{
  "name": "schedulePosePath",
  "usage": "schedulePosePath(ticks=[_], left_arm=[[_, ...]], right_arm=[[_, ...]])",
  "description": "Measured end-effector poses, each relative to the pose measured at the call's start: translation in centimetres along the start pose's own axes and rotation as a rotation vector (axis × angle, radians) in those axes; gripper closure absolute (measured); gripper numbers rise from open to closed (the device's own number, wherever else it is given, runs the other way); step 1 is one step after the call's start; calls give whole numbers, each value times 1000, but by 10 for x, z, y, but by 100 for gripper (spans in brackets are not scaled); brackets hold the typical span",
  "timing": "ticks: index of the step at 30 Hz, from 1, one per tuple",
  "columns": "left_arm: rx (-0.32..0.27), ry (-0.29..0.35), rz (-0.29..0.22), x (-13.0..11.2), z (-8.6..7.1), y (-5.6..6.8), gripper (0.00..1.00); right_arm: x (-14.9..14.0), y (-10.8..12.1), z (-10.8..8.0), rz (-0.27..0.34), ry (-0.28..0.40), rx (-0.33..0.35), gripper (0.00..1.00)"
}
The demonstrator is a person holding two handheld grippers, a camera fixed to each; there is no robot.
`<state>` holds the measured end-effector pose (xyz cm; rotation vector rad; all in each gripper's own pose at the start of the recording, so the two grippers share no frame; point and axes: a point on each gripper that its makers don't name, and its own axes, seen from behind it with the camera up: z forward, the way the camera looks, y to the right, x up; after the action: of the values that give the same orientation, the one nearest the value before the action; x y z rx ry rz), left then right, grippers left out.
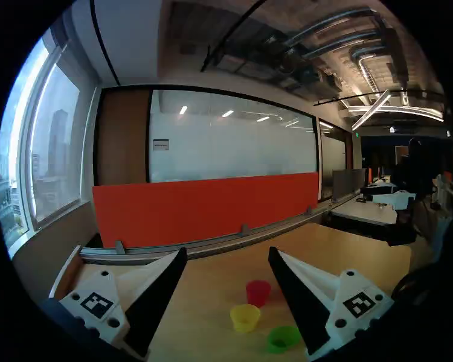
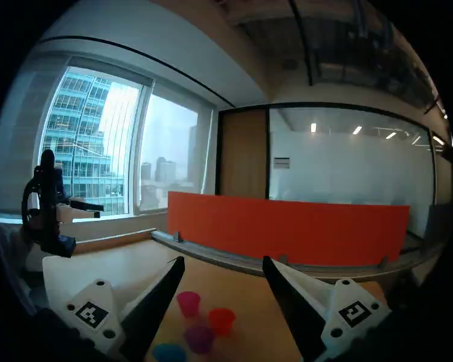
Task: Pour water
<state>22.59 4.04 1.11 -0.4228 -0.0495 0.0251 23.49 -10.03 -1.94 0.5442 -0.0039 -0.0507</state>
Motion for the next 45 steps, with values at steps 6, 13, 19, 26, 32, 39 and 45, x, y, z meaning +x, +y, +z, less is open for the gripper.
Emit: schedulePosePath(ticks=[6,13,19,26,32,39,45], left_arm=[[-47,-21,8,-5,2,10,0],[-113,-61,4,-21,3,25,0],[-157,-96,22,-37,5,36,0],[-200,-129,46,-54,7,44,0],[-222,-160,71,-72,10,48,0],[-249,-206,101,-99,12,56,0],[-278,-249,108,-122,12,64,0]], right_arm=[[-5,-10,0,-15,-29,51,0],[-14,-23,-2,-25,-74,124,0],[-25,-28,-4,-36,-109,161,0],[-41,-29,-9,-46,-150,198,0],[-62,-33,-12,-45,-196,229,0],[-85,-36,-12,-58,-244,260,0],[-103,-46,-17,-73,-277,302,0]])
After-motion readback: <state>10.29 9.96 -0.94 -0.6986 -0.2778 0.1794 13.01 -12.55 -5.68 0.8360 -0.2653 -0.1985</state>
